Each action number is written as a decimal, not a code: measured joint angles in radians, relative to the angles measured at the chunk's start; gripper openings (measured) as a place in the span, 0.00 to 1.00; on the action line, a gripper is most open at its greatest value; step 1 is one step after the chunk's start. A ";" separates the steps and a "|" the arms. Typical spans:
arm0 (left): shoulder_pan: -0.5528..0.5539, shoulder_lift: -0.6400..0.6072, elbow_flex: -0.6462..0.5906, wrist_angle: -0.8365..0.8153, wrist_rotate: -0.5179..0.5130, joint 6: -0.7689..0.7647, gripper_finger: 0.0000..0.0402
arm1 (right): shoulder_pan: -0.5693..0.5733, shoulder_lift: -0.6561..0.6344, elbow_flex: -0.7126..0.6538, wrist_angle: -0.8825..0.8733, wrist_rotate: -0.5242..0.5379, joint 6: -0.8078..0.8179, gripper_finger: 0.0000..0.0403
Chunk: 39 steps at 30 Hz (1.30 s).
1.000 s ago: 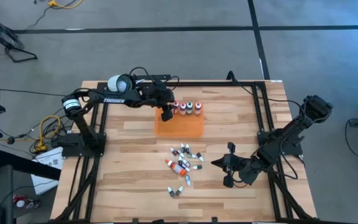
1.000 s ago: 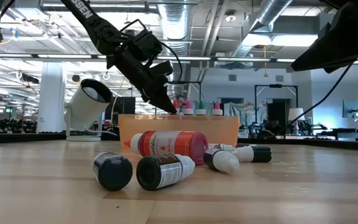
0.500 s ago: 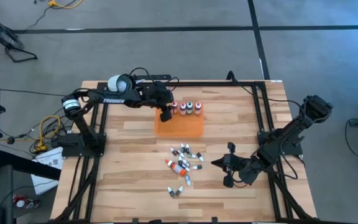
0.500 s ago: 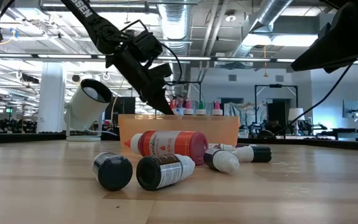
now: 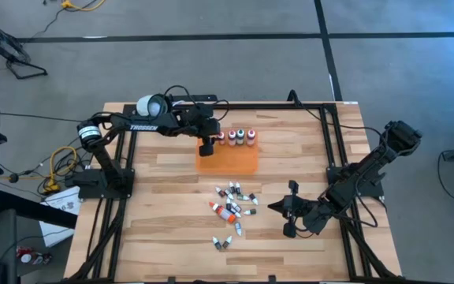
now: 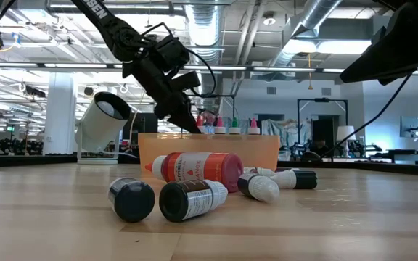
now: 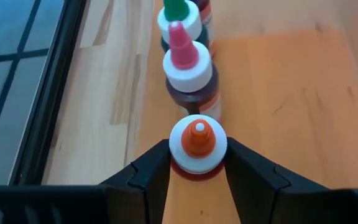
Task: Pick & Place food coloring
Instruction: Put the big orange food coloring bottle into the orange bin
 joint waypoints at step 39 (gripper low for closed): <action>0.004 0.002 0.008 0.027 -0.060 0.037 0.41 | 0.000 0.000 0.000 0.001 0.003 0.000 0.00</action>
